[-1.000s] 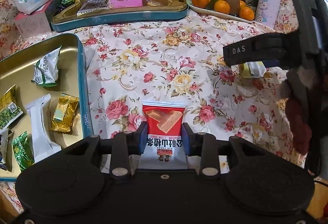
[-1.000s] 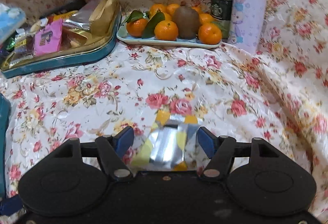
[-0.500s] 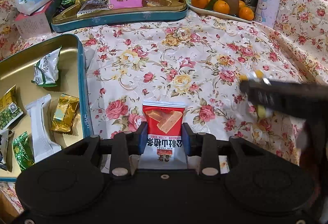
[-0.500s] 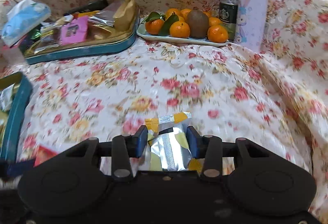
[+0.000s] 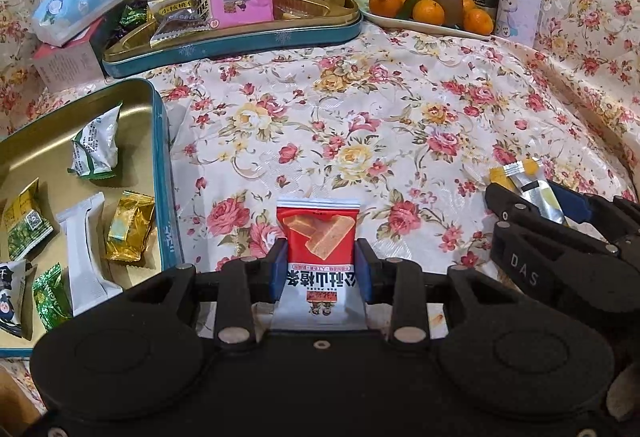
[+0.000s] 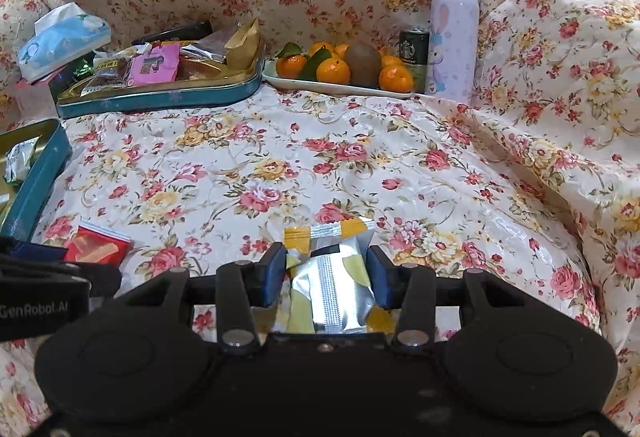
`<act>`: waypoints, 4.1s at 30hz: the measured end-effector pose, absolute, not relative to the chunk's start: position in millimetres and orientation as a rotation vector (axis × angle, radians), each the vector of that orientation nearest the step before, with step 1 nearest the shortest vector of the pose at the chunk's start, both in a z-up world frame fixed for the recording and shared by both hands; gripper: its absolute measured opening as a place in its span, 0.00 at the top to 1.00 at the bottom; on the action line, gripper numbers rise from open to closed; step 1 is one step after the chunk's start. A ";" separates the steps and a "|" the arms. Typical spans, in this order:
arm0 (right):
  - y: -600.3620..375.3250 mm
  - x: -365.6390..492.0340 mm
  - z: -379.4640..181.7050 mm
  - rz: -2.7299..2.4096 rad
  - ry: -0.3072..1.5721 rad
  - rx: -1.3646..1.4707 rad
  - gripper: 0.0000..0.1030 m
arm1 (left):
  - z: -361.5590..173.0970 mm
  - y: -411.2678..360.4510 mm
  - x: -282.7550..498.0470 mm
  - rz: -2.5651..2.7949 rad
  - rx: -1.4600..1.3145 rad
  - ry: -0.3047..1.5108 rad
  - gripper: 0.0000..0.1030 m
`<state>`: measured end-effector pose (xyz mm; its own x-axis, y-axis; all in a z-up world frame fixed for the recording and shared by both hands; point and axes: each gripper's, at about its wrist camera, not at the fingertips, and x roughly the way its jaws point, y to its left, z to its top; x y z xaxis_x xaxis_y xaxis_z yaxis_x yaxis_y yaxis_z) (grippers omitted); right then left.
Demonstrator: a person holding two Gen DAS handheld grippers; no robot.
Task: Organize snacks
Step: 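Carry both held packets over the teal-rimmed gold tray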
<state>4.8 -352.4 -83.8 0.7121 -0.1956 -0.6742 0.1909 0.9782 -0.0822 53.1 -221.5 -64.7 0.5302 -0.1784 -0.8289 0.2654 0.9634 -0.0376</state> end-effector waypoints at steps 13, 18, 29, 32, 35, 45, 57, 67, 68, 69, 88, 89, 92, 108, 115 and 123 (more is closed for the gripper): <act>-358.6 -5.7 -85.9 -0.214 0.737 0.040 0.47 | -64.8 -223.9 52.3 -0.258 0.123 0.970 0.57; -359.9 -7.1 -84.6 -0.206 0.745 0.056 0.48 | -64.8 -226.0 50.9 -0.250 0.141 0.966 0.58; -357.6 -10.9 -82.5 -0.183 0.778 0.027 0.51 | -63.7 -230.0 50.1 -0.250 0.175 0.974 0.58; -358.1 -11.3 -81.2 -0.172 0.787 0.036 0.56 | -62.9 -229.0 50.7 -0.260 0.166 0.979 0.59; -359.8 -12.8 -78.1 -0.158 0.795 0.059 0.60 | -60.7 -223.5 51.5 -0.283 0.122 1.003 0.59; -343.4 -39.8 -62.5 -0.112 0.781 0.077 0.62 | -48.7 -209.8 30.7 -0.318 0.112 1.012 0.59; -322.0 -84.5 -46.5 -0.036 0.812 0.126 0.63 | -42.7 -183.4 -10.6 -0.339 0.111 1.025 0.59; -319.8 -30.8 -62.7 -0.100 0.728 -0.023 0.63 | -36.7 -180.1 -5.1 -0.335 0.055 1.004 0.59; -321.7 -22.5 -67.9 -0.113 0.741 -0.031 0.63 | -37.3 -180.4 -3.7 -0.333 0.053 1.004 0.59; -323.6 -16.7 -72.9 -0.124 0.751 -0.033 0.63 | -38.0 -180.6 -2.4 -0.331 0.050 1.005 0.59; -329.1 -23.7 -73.4 -0.058 0.777 0.016 0.65 | -37.9 -179.8 -2.3 -0.346 0.066 1.018 0.59; -326.5 -29.5 -69.8 -0.046 0.773 0.012 0.65 | -36.2 -178.5 -4.4 -0.347 0.068 1.015 0.59; -317.2 -49.2 -58.3 -0.004 0.769 0.011 0.65 | -31.9 -173.7 -13.3 -0.344 0.083 1.011 0.59; -249.5 -120.8 -52.7 0.255 0.924 0.048 0.65 | -43.0 -114.3 -61.9 -0.239 0.060 1.086 0.59; -216.4 -117.1 -42.7 0.378 0.944 0.036 0.65 | -27.9 -78.4 -61.0 -0.166 0.019 1.054 0.59; -176.3 -85.6 -20.6 0.468 0.877 0.010 0.65 | -0.9 -27.8 -30.4 -0.039 0.029 0.950 0.59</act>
<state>-85.6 -176.3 -20.6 0.5452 0.3983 -0.7376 -0.3905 0.8993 0.1970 -30.4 -27.8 -0.9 0.5814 -0.0205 -0.8134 0.0461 0.9989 0.0078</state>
